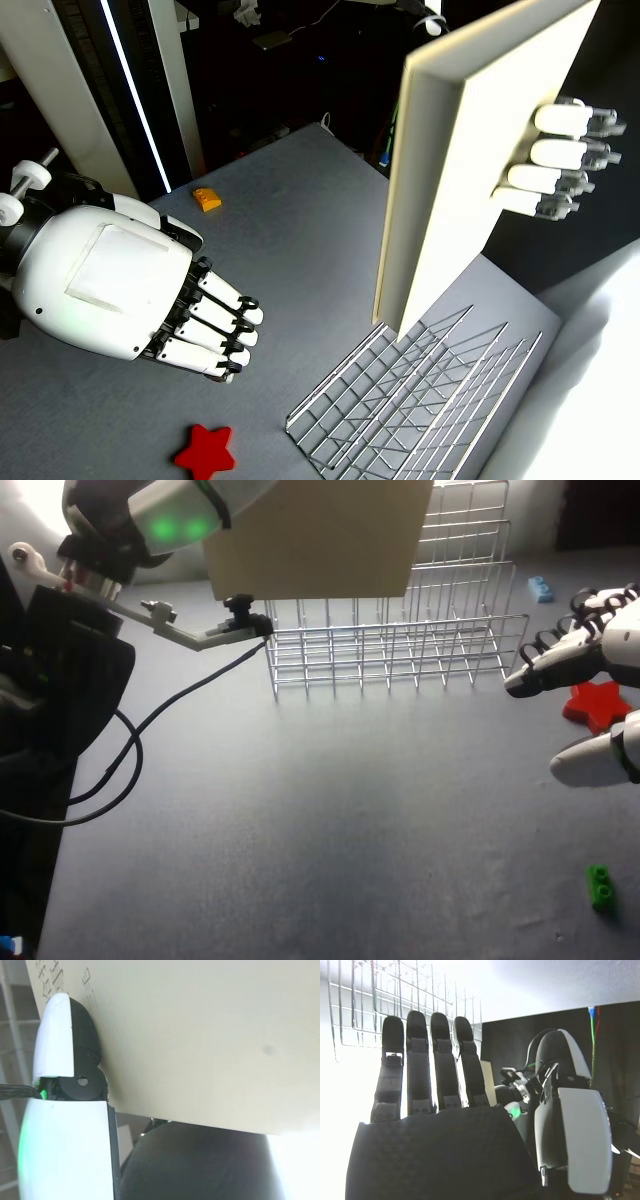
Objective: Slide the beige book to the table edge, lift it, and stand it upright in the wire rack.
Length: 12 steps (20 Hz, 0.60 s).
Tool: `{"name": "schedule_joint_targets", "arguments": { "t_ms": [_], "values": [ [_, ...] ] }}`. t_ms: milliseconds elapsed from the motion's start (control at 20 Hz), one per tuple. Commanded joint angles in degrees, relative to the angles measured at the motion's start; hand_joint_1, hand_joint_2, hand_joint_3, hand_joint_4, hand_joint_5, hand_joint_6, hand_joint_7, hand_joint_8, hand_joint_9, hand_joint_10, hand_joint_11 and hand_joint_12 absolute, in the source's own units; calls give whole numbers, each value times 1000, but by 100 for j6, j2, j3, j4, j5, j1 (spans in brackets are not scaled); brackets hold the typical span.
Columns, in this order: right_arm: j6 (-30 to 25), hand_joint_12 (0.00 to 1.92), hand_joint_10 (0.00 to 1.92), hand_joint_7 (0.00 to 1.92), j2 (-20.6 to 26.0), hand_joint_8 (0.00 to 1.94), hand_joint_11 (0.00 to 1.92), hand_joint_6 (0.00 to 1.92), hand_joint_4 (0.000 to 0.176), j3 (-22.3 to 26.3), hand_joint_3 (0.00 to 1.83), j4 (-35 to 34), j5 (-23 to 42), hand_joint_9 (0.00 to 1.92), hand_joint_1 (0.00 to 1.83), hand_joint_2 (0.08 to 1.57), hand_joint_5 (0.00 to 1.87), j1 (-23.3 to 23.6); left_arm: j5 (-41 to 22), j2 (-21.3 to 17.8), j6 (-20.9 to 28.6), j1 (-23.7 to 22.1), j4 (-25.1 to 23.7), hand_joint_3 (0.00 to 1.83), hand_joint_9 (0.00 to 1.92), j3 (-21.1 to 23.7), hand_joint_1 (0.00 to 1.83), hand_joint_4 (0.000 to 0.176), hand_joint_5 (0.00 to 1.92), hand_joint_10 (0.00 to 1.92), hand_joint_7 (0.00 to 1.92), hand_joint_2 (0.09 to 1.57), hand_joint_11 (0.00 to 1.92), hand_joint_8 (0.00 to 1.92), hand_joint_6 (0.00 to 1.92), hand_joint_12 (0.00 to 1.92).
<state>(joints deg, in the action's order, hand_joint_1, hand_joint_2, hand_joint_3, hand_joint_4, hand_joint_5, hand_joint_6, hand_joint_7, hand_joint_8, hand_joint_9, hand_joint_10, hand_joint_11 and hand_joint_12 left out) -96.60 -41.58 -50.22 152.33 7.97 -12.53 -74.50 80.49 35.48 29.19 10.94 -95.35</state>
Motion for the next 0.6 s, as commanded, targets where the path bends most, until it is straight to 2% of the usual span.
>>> {"name": "schedule_joint_targets", "arguments": {
  "t_ms": [0, 250, 400, 450, 550],
  "values": [
    [-11, 938, 2, 351, 34, 2, 0, 3, 0, 16, 2, -40, -511, 355, 296, 1136, 350, 30, -653, 25, 101, -34, 59, 1, 606, -116, 1468, 0, 720, 1491, 541, 1230, 759, 1383, 1290, 1561],
    [188, 953, 5, 360, 55, 3, 0, 5, 0, 5, 0, -39, -519, 368, 312, 1127, 363, 21, -627, 432, 383, -12, 59, 0, 615, -743, 1469, 0, 735, 1472, 543, 1228, 750, 1396, 1272, 1574],
    [318, 916, 1, 346, 87, 0, 0, 0, 0, -82, 2, -39, -617, 350, 287, 1135, 344, 21, -623, 632, 459, -2, 62, 0, 636, -901, 1471, 0, 745, 1456, 562, 1220, 769, 1363, 1250, 1558],
    [457, 913, 0, 347, 87, 1, 0, 2, 0, -121, 0, -39, -693, 349, 324, 1134, 349, 22, -624, 669, 470, 8, 62, 0, 609, -909, 1469, 0, 749, 1468, 538, 1230, 723, 1367, 1283, 1590],
    [896, 931, 3, 356, 102, 3, 0, 4, 0, -159, 0, -40, -969, 360, 299, 1133, 347, -32, -634, 722, 471, 48, 62, 0, 675, -901, 1473, 0, 754, 1405, 592, 1210, 760, 1315, 1257, 1564]
  ]
}}
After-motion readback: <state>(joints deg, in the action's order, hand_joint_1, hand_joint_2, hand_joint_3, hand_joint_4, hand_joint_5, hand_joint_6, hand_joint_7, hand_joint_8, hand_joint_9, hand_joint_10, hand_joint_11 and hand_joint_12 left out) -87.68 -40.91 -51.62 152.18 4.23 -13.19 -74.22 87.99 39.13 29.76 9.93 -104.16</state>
